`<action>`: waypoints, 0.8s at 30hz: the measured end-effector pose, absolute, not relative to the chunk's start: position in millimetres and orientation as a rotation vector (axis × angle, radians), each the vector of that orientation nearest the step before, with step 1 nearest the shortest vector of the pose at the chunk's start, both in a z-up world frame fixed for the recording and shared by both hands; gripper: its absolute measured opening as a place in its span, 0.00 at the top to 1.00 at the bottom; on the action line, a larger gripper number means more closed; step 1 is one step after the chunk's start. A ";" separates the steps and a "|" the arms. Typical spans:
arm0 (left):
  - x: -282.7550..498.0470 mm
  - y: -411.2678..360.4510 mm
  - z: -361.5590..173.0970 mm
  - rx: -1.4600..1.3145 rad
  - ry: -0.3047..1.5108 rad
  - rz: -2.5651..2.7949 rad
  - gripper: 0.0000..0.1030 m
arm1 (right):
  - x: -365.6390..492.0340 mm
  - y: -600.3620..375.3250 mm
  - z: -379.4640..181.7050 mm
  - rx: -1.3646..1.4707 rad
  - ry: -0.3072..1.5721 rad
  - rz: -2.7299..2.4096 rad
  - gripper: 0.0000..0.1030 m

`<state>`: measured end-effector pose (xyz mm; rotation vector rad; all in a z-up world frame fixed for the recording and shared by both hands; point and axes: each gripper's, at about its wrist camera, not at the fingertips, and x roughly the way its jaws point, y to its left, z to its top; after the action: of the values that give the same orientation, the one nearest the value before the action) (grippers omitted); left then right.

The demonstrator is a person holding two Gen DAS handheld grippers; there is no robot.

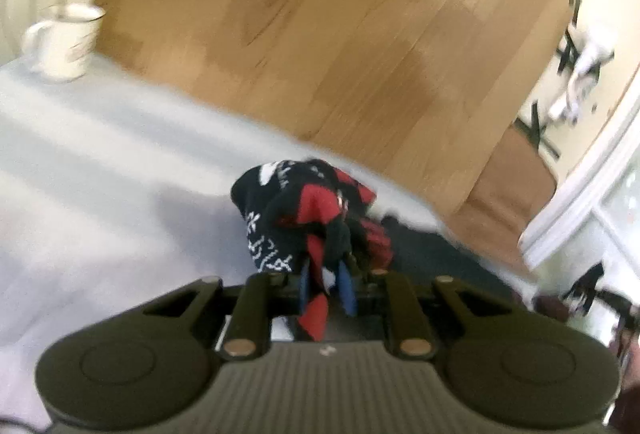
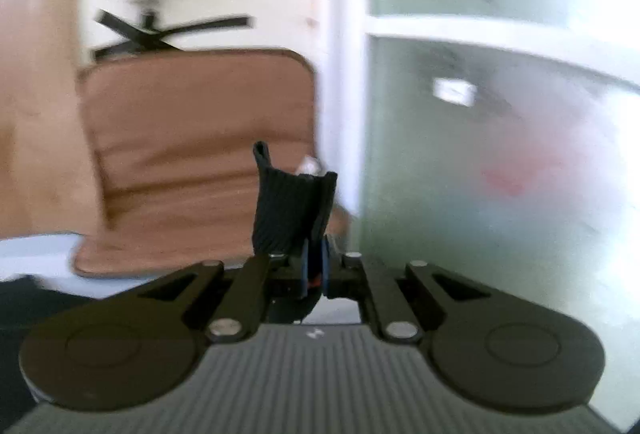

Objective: Fold small clothes

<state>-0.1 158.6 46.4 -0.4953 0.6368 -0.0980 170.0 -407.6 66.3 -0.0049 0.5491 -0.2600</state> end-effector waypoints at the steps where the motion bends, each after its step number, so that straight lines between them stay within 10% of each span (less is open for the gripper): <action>1: -8.7 159.3 40.0 -0.483 0.676 -0.086 0.76 | 169.4 -412.6 59.3 -0.024 0.579 -0.290 0.83; 4: -37.8 167.5 37.7 -0.437 0.719 -0.052 0.67 | 170.9 -422.9 40.2 -0.086 0.676 -0.386 0.27; 12: -15.0 170.9 109.9 -0.282 0.546 -0.034 0.49 | 142.8 -417.0 68.0 0.137 0.514 -0.262 0.27; 18: 85.7 101.9 92.9 -0.100 0.678 -0.215 0.23 | 190.7 -305.2 45.1 0.103 0.722 0.275 0.24; 24: 132.5 71.1 40.1 0.023 0.895 -0.231 0.28 | 217.1 -202.2 -13.6 -0.126 0.888 0.484 0.25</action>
<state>132.5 71.1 40.1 0.0228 0.8946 -0.2311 217.1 -202.2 -13.6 -0.1260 0.8875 0.4844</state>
